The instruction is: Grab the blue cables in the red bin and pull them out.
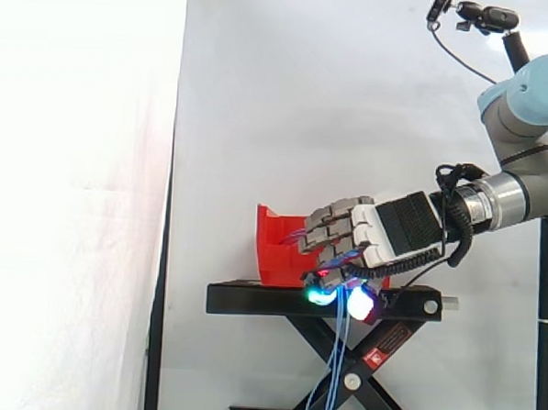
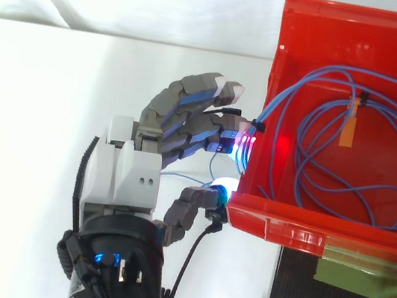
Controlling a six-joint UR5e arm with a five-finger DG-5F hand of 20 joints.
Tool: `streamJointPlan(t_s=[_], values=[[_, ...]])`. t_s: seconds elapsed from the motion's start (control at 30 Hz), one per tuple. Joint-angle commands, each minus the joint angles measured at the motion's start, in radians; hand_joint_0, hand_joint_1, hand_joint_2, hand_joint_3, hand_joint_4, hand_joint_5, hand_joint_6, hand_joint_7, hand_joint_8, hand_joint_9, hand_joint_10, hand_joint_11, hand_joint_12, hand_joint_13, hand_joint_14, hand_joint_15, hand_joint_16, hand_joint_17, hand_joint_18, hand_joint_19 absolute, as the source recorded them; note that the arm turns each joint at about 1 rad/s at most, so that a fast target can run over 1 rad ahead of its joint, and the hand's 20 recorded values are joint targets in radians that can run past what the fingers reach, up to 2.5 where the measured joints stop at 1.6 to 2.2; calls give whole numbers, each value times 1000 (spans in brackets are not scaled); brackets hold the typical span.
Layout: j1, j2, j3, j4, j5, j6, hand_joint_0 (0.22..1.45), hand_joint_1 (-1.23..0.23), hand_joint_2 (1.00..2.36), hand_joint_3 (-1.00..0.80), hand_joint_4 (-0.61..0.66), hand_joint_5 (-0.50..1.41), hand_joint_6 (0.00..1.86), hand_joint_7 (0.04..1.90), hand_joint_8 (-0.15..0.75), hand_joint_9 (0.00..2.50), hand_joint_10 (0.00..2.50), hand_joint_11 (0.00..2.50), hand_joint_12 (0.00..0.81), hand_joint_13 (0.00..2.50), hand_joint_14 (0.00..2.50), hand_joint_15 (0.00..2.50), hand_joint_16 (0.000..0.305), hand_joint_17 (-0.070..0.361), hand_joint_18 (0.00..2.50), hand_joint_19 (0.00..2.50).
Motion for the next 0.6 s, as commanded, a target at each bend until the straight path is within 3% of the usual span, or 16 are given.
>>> streamJointPlan(t_s=[0.0,0.57], values=[[0,1,1,-1,0,0,761,-803,1000,-1000,171,928,16,585,230,1038,20,483,303,814,19,447,39,88,601,578],[-3,-1,-1,-3,0,-15,772,-805,1000,-1000,173,926,16,584,230,1036,20,478,303,812,17,444,39,87,597,582]])
